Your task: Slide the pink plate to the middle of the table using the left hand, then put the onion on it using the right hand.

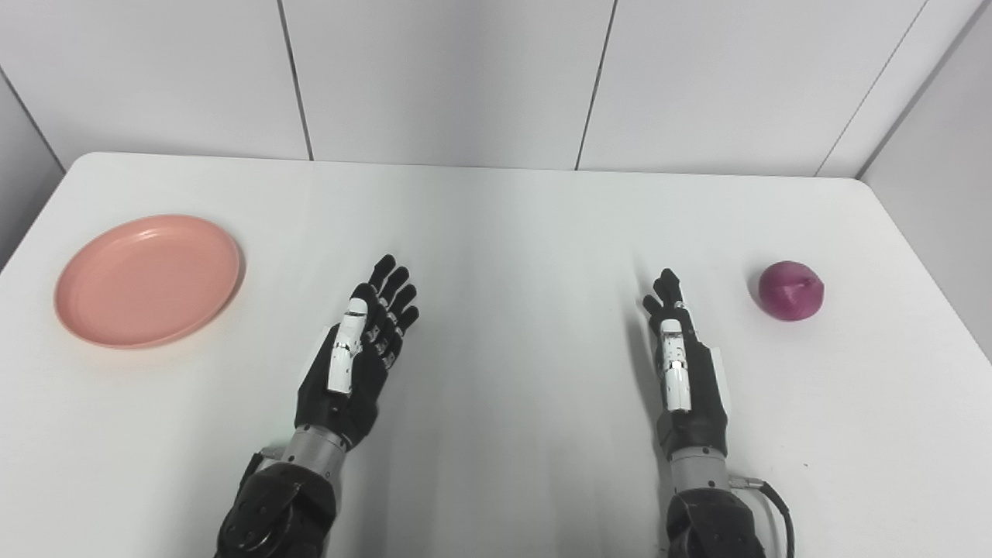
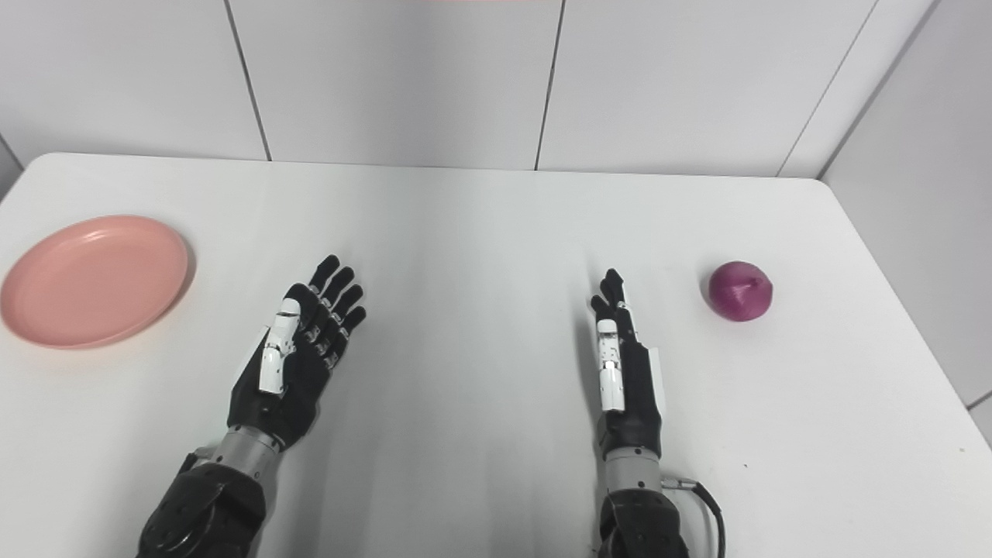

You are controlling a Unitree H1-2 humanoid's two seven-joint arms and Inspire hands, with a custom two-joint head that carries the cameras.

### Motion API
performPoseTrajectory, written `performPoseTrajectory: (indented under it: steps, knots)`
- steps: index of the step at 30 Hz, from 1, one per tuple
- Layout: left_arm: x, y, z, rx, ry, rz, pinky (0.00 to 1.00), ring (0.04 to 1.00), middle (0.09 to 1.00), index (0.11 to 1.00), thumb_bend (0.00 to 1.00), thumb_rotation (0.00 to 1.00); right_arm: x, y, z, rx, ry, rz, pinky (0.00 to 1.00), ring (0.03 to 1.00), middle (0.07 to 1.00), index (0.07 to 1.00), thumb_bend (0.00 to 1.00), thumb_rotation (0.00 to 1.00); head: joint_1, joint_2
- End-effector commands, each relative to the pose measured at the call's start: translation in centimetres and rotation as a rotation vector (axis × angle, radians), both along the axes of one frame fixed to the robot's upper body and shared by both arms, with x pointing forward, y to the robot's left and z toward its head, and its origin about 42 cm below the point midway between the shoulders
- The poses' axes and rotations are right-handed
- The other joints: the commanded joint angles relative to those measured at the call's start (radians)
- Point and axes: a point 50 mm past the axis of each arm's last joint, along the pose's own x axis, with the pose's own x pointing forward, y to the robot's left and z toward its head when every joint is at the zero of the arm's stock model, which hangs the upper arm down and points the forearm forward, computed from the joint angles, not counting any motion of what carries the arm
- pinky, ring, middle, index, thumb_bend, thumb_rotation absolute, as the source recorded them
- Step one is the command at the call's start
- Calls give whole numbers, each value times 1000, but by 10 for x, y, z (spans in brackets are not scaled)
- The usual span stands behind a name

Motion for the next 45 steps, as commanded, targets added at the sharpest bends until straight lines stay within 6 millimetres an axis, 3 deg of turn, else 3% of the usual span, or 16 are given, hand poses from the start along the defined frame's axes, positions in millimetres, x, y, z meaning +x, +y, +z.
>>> performPoseTrajectory:
  steps: [1,35,40,45]
  knots:
    - [-5,-2,-7,2,43,-1,1000,1000,1000,1000,460,1000,-3,-2,0,-6,-21,-2,1000,952,969,978,202,1000,0,2]
    - [-5,-2,-7,3,56,0,1000,1000,1000,1000,457,1000,-3,-1,0,9,-13,5,1000,959,976,982,202,1000,-4,1]
    - [-5,-4,-8,3,52,1,1000,1000,1000,1000,451,1000,-3,-3,-1,3,-17,6,1000,955,973,982,193,1000,17,-8]
    - [-3,-11,-9,0,60,1,1000,1000,1000,1000,454,1000,-3,-9,-2,5,-11,10,1000,954,976,986,207,1000,99,-31]
